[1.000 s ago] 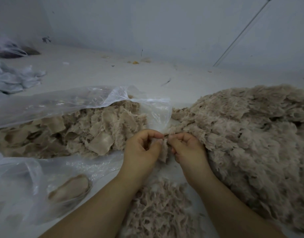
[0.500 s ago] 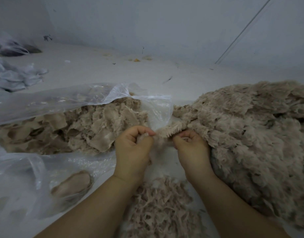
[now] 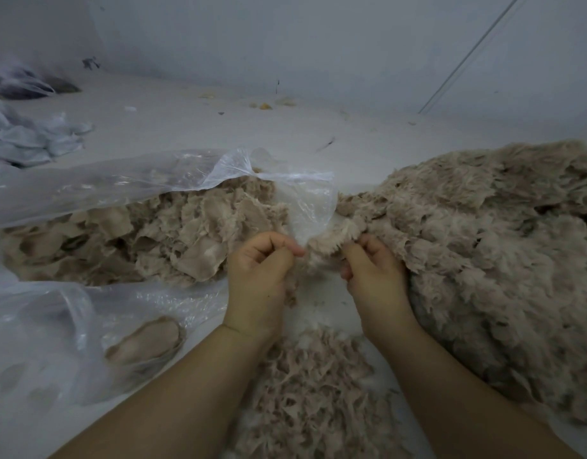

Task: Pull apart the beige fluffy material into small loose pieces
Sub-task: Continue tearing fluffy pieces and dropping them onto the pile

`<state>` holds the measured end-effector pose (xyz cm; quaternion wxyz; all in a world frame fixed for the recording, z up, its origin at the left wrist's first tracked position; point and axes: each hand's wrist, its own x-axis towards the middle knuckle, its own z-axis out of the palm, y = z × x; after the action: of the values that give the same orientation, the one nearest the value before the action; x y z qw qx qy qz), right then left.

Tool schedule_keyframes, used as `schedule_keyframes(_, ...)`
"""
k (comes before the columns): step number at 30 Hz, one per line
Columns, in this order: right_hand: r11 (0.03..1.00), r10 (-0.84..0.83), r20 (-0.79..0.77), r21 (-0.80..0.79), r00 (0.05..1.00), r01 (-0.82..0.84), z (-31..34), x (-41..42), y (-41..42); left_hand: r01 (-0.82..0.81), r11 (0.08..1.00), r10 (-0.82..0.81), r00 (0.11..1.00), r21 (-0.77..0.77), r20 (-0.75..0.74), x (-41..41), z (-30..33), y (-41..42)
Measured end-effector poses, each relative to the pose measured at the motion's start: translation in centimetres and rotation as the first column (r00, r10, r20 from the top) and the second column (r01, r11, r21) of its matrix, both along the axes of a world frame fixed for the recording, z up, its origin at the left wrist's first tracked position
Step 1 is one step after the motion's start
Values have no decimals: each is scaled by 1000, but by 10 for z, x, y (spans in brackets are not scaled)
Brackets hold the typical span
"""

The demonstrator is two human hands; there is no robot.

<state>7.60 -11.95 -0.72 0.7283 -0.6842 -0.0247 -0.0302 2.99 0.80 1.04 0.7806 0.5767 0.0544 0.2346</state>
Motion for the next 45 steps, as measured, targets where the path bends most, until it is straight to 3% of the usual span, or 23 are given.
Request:
schedule_keyframes(5, 964, 266, 135, -20, 954, -266, 2, -2, -4, 128, 990, -128, 992, 60, -5, 2, -3, 0)
schedule_keyframes(11, 935, 352, 171, -116, 920, -336, 0, -2, -1, 282, 958, -284, 958, 60, 35, -1, -4, -5)
schedule_keyframes(16, 955, 198, 169, -256, 966, -151, 2, -4, 1, 220, 975, -221, 975, 14, 18, -2, -1, -3)
schedule_keyframes(23, 982, -32, 19, -188, 999, 35, 0, 3, 0, 120, 993, -120, 993, -12, -22, 2, -1, -3)
schedule_keyframes(28, 993, -79, -85, -96, 993, 71, -1, 7, -3, 45, 997, -45, 999, -67, -3, 4, 0, 3)
schedule_keyframes(31, 1000, -4, -58, -12, 998, 4, 0, 7, -3, 14, 993, -17, 1000, 114, 22, 1, 3, 5)
schedule_keyframes(36, 987, 138, 127, -101, 982, -126, 0, 2, -3, -28, 868, -6, 998, 496, 67, -2, -1, -2)
schedule_keyframes(42, 955, 294, 173, -105, 940, -279, 2, -1, 0, 54, 852, -121, 988, 521, 96, -1, -1, -4)
schedule_keyframes(45, 963, 266, 118, -76, 957, -259, 3, 0, -2, 81, 887, -133, 988, 454, 83, -3, -1, -5)
